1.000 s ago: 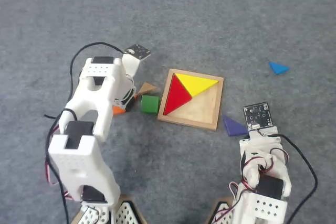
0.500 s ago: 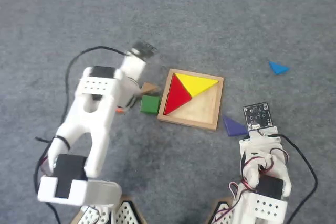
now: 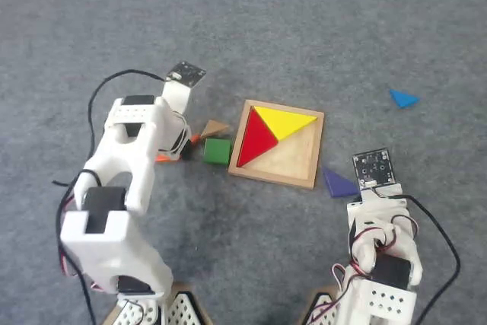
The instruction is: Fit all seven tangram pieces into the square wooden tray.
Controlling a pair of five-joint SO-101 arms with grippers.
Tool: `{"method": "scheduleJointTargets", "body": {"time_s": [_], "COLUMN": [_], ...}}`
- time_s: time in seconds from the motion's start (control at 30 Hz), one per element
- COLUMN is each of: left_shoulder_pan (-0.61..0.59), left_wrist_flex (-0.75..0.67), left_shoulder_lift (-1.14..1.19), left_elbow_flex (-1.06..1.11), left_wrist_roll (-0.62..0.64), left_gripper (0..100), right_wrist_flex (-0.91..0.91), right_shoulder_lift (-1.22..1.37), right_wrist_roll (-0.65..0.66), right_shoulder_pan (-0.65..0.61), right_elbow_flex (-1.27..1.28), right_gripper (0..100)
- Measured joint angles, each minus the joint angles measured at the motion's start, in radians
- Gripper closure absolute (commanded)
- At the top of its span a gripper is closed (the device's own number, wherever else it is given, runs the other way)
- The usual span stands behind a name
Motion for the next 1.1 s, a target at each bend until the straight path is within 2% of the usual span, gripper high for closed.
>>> {"method": "scheduleJointTargets", "body": {"time_s": [0.17,0.37,0.53,0.83,1.1], "left_shoulder_pan": [0.006,0.021,0.043,0.044,0.048], "left_wrist_flex": [0.017,0.064,0.081,0.087,0.175], "left_shoulder_lift": [0.058,0.068,0.068,0.064,-0.081], "left_elbow_flex": [-0.08,-0.1,-0.101,-0.107,-0.104], "left_wrist_roll": [-0.002,0.002,-0.043,-0.049,-0.051], "left_gripper": [83,99,99,99,98], "right_wrist_flex": [0.0,0.0,0.0,0.0,0.0], "right_shoulder_lift": [0.0,0.0,0.0,0.0,0.0], "right_wrist_roll": [0.0,0.0,0.0,0.0,0.0], "right_shoulder_pan": [0.0,0.0,0.0,0.0,0.0], "right_elbow_flex": [0.0,0.0,0.0,0.0,0.0], "right_gripper": [99.1,99.1,99.1,99.1,99.1]}}
